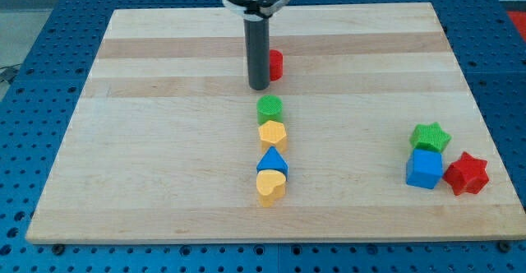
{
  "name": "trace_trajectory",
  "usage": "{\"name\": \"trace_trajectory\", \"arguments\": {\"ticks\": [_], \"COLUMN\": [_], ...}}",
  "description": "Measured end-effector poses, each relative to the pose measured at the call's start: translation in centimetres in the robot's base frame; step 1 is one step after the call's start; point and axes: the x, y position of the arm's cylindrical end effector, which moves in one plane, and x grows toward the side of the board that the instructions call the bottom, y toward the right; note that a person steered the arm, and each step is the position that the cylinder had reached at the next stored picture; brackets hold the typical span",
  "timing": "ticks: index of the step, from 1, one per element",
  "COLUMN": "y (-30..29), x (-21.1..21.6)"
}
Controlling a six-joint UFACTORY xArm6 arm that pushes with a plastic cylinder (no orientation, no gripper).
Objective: Push the green star into the red star
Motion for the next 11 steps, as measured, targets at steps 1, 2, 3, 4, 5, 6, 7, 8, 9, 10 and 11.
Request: {"name": "trace_trajectory", "arguments": {"ticks": [1,2,3,4,5,6,7,8,9,10,11], "y": [-0.7,-0.2,4.1,9.7,14.4,16.2,19.3,23.1,26.2,27.2,29.6], "x": [-0.2,-0.2,1.0,2.5,3.7,4.6,6.5,9.8,12.3,11.2,10.1]}}
